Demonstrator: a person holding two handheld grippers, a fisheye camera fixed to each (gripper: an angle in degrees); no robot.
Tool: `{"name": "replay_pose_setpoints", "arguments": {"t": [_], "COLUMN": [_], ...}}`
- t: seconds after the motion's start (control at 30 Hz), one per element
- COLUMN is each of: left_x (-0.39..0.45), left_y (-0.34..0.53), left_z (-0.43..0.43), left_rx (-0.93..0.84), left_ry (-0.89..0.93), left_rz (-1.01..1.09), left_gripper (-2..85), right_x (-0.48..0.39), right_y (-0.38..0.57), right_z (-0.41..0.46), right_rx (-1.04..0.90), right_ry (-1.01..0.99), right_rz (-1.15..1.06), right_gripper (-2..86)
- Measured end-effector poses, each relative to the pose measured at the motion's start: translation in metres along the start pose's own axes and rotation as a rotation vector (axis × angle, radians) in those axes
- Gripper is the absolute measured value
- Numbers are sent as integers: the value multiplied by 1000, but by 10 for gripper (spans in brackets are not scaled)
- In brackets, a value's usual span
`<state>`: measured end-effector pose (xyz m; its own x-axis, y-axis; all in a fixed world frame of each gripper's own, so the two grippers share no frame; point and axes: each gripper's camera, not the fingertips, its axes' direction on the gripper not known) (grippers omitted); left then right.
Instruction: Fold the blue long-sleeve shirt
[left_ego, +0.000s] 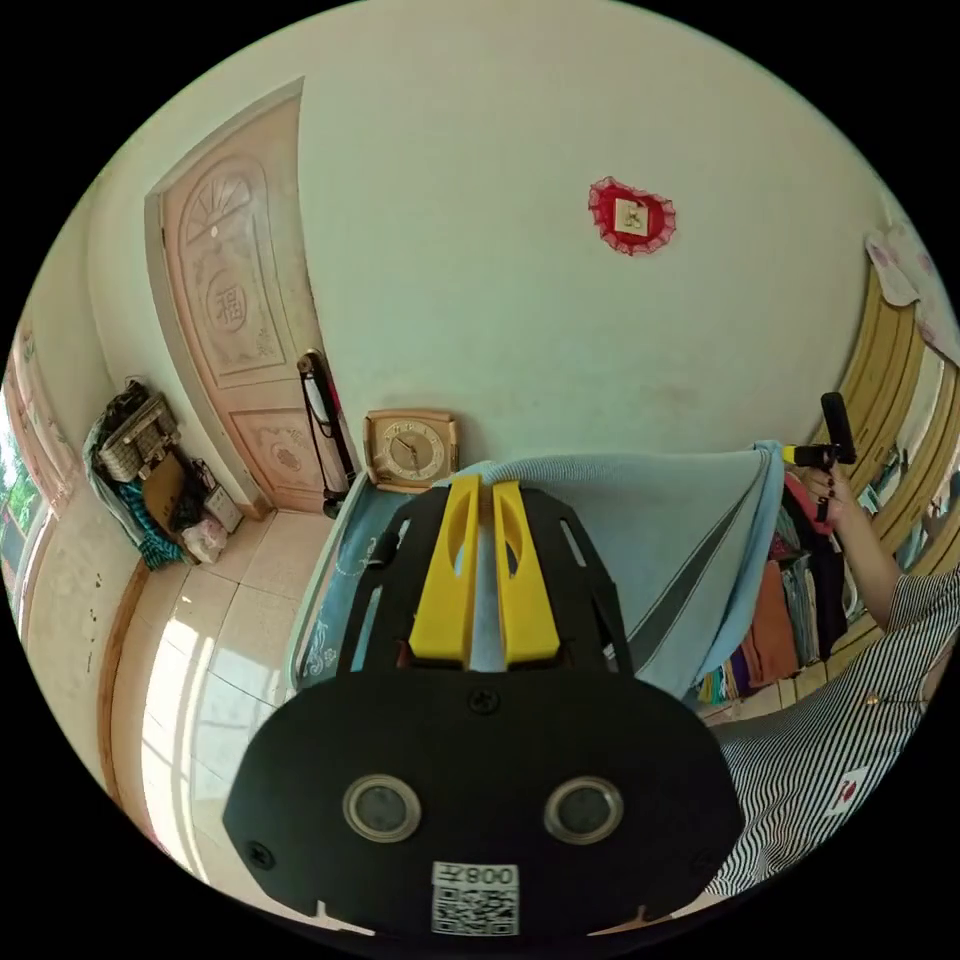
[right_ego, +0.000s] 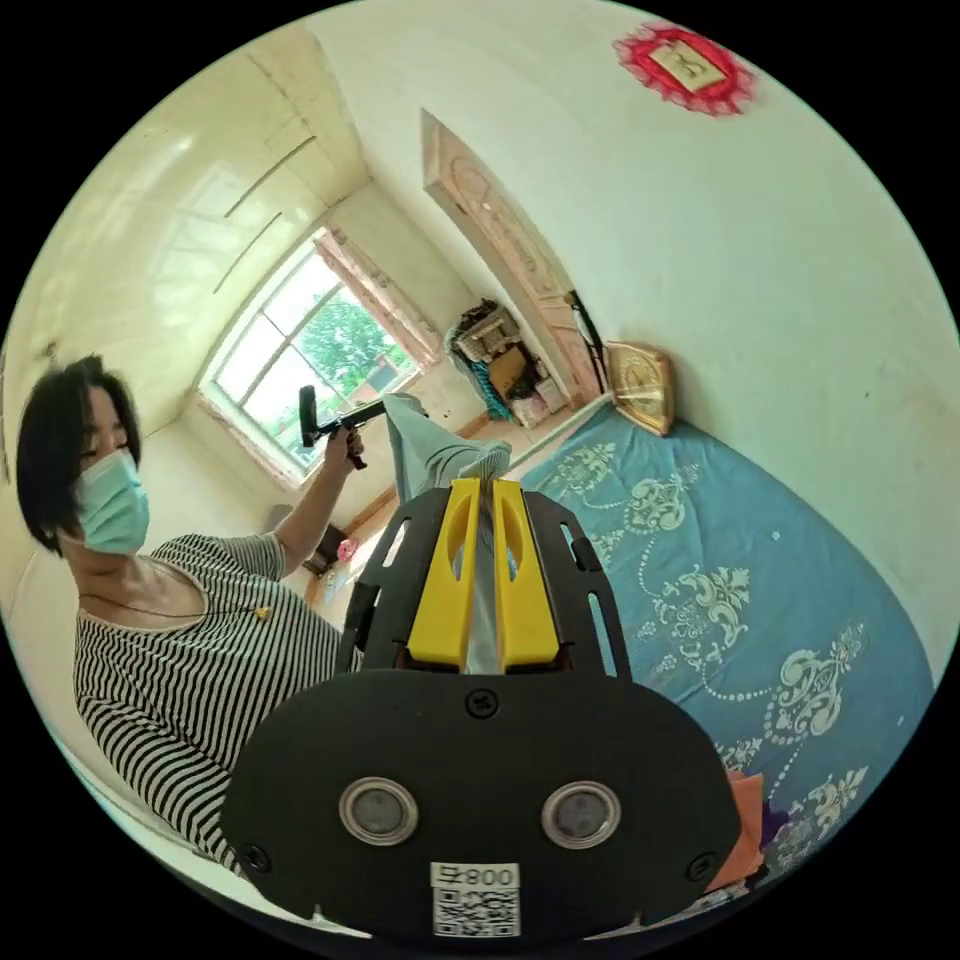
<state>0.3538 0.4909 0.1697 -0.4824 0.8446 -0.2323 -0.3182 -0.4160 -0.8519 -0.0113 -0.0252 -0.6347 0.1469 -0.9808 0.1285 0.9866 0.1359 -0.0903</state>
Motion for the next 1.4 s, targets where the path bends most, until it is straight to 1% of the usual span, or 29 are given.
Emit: {"name": "replay_pose_setpoints", "arguments": {"t": [0.03,0.07,0.13,0.17,0.2,0.27,0.33,0.37,0.43,0.5,0.53,0.63,0.77,0.83,1.0,1.17,1.3,1.4], "left_x": [-28,-42,-92,-104,-128,-160,-199,-208,-240,-256,-263,-275,-283,-289,-303,-314,-328,-349], "left_y": [-18,-25,-29,-26,-15,12,65,81,151,198,223,268,295,310,342,369,376,368], "left_z": [55,82,178,195,226,263,310,322,365,386,396,418,442,458,486,501,483,444], "left_rx": [-71,-109,-267,-288,-323,-380,-517,-557,-747,-852,-911,-1020,-1135,-1198,-1231,-1259,-1266,-1224], "left_ry": [31,42,100,121,181,245,280,290,340,374,352,365,286,245,225,185,181,212], "left_rz": [-14,-27,-67,-85,-115,-148,-200,-222,-319,-391,-412,-486,-435,-402,-407,-403,-331,-317], "left_gripper": [37,42,54,56,56,57,61,62,68,72,74,79,83,84,78,52,38,34], "right_x": [35,52,114,125,140,148,148,148,149,149,149,151,167,184,225,252,251,234], "right_y": [-16,-22,-25,-22,-9,15,56,68,118,150,166,189,187,180,183,209,220,206], "right_z": [18,26,56,63,78,103,142,153,193,218,232,261,286,299,326,362,371,355], "right_rx": [-4,-8,15,24,42,39,-38,-67,-182,-241,-258,-284,-343,-392,-437,-493,-469,-463], "right_ry": [58,80,158,158,156,145,165,172,204,211,204,186,244,327,422,420,356,346], "right_rz": [106,149,396,443,531,601,691,719,853,952,1004,1094,1119,1112,1150,1222,1248,1181], "right_gripper": [10,9,6,5,5,5,7,9,17,28,37,54,62,65,71,69,43,31]}}
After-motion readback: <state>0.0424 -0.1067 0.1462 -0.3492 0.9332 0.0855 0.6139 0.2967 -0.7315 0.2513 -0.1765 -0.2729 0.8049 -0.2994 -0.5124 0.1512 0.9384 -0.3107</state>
